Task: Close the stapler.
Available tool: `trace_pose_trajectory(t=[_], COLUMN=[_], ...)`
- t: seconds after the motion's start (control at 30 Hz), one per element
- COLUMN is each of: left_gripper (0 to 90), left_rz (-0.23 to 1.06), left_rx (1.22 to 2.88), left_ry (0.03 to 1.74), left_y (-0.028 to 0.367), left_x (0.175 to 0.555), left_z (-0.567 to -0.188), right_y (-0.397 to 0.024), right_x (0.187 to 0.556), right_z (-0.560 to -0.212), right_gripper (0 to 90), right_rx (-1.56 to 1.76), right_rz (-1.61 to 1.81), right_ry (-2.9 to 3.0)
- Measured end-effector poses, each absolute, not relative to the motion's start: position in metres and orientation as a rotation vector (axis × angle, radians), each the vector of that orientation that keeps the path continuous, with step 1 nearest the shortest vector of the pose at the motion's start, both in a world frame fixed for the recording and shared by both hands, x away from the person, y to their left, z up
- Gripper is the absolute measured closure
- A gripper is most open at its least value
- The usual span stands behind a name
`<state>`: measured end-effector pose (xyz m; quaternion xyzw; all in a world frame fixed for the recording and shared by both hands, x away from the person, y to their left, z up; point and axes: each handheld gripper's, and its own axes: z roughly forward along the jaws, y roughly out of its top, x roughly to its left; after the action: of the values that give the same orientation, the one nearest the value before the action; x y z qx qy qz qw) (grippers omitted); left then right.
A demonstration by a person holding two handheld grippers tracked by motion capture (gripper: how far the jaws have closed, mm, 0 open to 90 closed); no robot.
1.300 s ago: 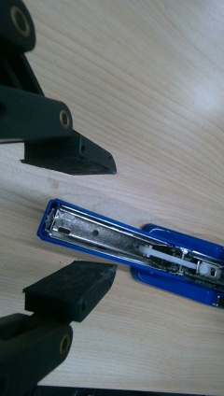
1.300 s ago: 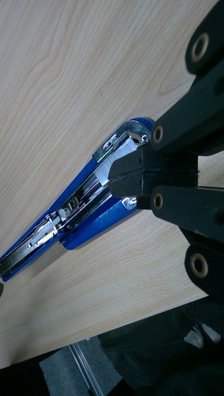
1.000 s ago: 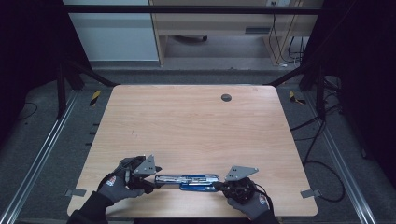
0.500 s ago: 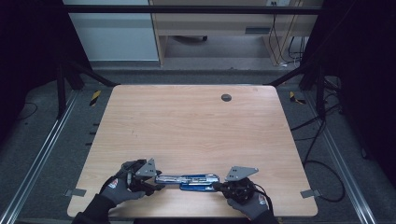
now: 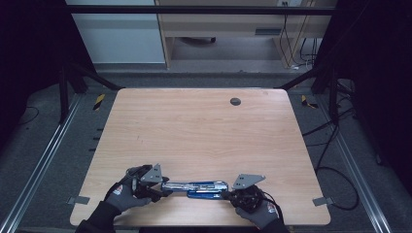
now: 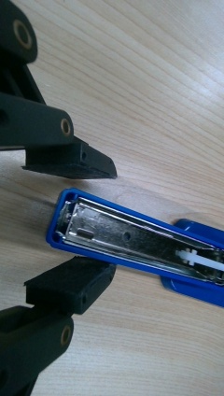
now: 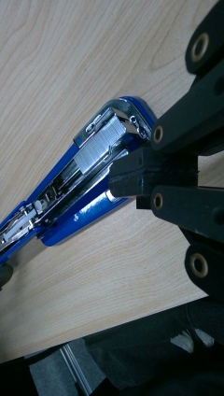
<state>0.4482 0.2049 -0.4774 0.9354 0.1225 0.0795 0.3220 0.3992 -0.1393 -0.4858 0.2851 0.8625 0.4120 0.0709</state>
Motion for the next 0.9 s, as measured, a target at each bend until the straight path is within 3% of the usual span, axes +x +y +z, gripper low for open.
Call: trace_pose_trajectory(t=[0.9], left_gripper=[55.7], left_rz=[0.149], left_rx=[2.500], left_ry=[0.289], left_y=[0.1957], left_x=[0.4529], left_z=[-0.4762], right_y=[-0.1368], right_x=[0.4010], right_z=[-0.4902], right_gripper=[90.0], right_rx=[0.868], right_rz=[1.219], right_ry=[2.586])
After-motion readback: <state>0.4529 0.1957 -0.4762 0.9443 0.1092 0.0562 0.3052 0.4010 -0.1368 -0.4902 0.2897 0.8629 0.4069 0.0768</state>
